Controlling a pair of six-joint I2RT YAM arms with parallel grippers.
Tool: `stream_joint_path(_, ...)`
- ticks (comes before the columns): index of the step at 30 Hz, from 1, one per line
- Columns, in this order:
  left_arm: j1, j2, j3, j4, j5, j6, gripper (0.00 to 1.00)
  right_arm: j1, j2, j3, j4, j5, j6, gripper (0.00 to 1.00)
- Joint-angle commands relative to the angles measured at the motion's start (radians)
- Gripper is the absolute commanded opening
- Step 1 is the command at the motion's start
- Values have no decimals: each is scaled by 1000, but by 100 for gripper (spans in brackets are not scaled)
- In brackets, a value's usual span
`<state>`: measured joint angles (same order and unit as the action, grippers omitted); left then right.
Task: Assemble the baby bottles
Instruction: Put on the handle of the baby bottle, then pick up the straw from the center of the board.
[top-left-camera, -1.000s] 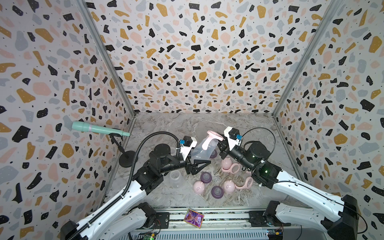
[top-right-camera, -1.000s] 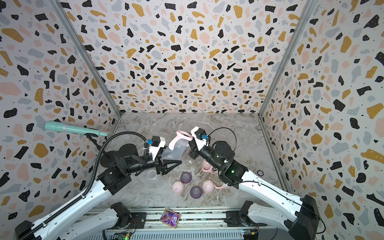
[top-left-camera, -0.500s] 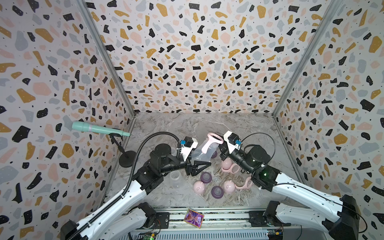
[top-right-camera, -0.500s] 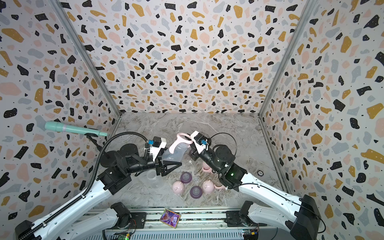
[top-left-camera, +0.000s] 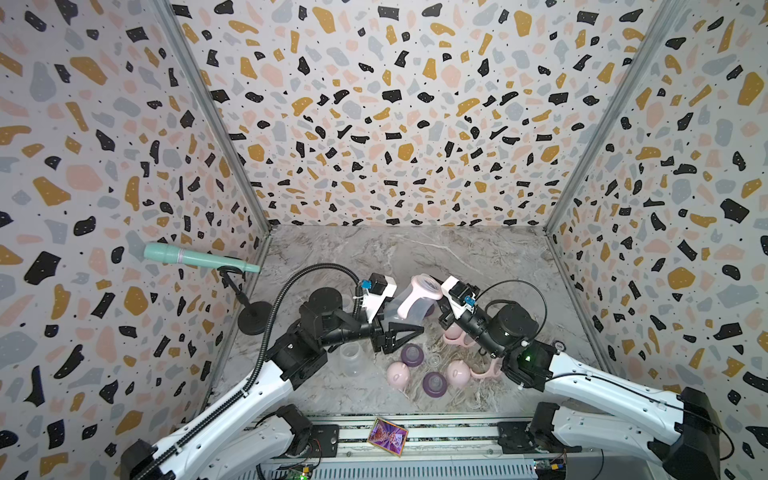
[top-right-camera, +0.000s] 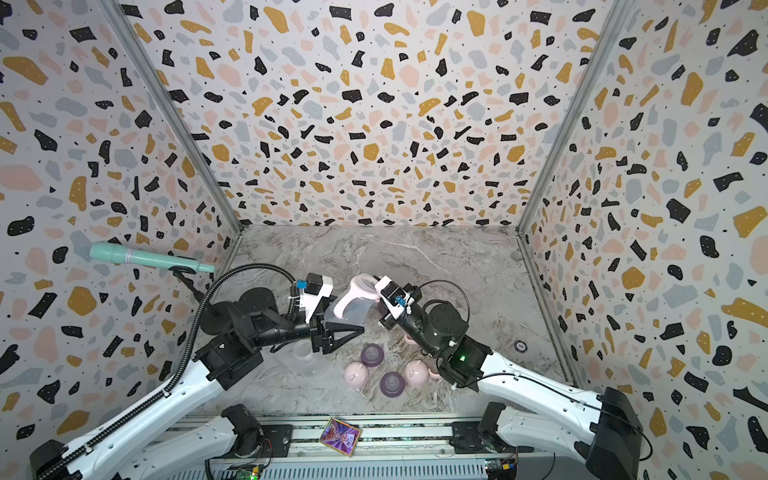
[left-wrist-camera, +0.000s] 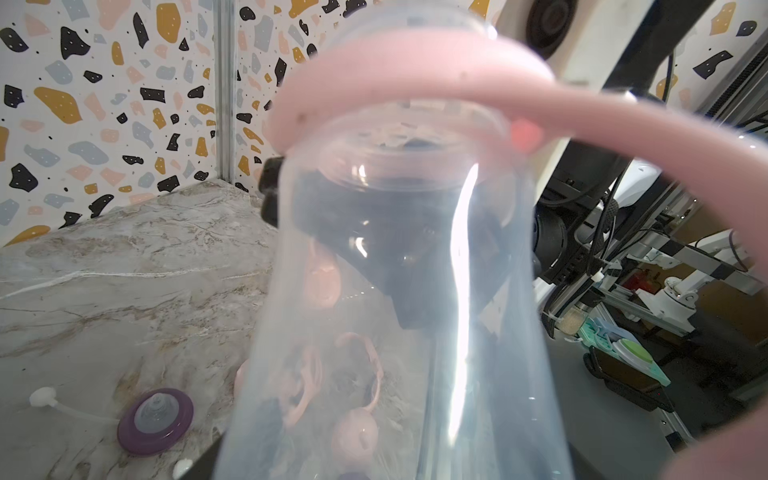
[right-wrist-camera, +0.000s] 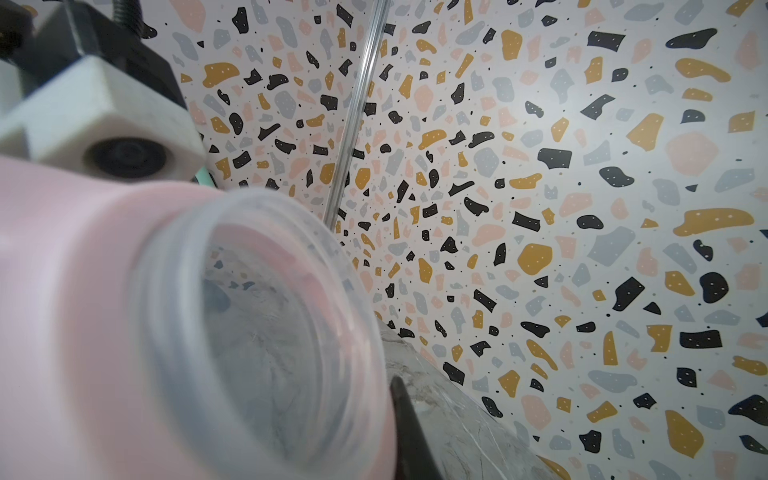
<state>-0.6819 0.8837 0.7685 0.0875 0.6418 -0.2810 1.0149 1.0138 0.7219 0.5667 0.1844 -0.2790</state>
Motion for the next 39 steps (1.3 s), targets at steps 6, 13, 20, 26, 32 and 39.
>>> stream_joint_path(6,8,-43,-9,288,-198,-83,0,92,45,3,-40,-42,9,1)
stream_joint_path(13,7,-71,-38,312,-303,-30,0,101,41,83,-207,-42,66,37)
stream_joint_path(20,7,-125,-122,280,-524,66,0,75,3,153,-450,-53,131,61)
stream_joint_path(26,7,-178,-157,217,-644,145,0,-208,34,152,-597,-381,313,69)
stream_joint_path(32,8,-270,-188,143,-669,169,0,-345,268,293,-801,-502,277,69)
stream_joint_path(39,7,-394,-214,31,-706,169,0,-286,444,347,-845,-548,251,64)
